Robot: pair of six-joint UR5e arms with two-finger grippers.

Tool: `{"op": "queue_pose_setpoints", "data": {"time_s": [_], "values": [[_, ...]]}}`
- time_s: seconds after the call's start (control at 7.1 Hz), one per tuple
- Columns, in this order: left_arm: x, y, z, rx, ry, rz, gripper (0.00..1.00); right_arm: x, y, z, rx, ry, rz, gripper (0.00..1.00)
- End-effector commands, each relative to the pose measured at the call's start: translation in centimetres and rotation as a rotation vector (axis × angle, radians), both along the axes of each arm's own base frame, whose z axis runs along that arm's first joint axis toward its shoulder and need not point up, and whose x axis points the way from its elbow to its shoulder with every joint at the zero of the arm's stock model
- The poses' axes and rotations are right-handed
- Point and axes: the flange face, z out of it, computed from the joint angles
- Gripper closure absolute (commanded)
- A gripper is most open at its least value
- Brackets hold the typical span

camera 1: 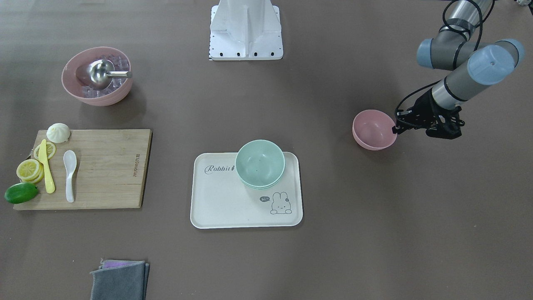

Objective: Stack pink bowl on green and place spoon
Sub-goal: 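Close the left gripper on the pink bowl's rim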

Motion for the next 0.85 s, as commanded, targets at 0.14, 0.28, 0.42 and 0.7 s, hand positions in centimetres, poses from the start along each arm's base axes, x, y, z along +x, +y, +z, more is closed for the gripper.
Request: {"op": "queue_pose_setpoints", "data": {"time_s": [0.14, 0.28, 0.42, 0.7], "values": [[0.4, 0.1, -0.1, 0.005, 0.006, 0.005, 0.77, 0.0, 0.0, 0.4, -0.008, 0.001, 0.0, 0.0], [0.4, 0.1, -0.4, 0.008, 0.009, 0.007, 0.78, 0.0, 0.0, 0.4, -0.008, 0.001, 0.0, 0.0], [0.4, 0.1, -0.3, 0.007, 0.008, 0.007, 1.0, 0.0, 0.0, 0.6, -0.011, 0.001, 0.0, 0.0], [0.5, 0.1, -1.2, 0.002, 0.027, 0.005, 1.0, -0.1, -0.1, 0.5, -0.012, -0.004, -0.002, 0.0]]}}
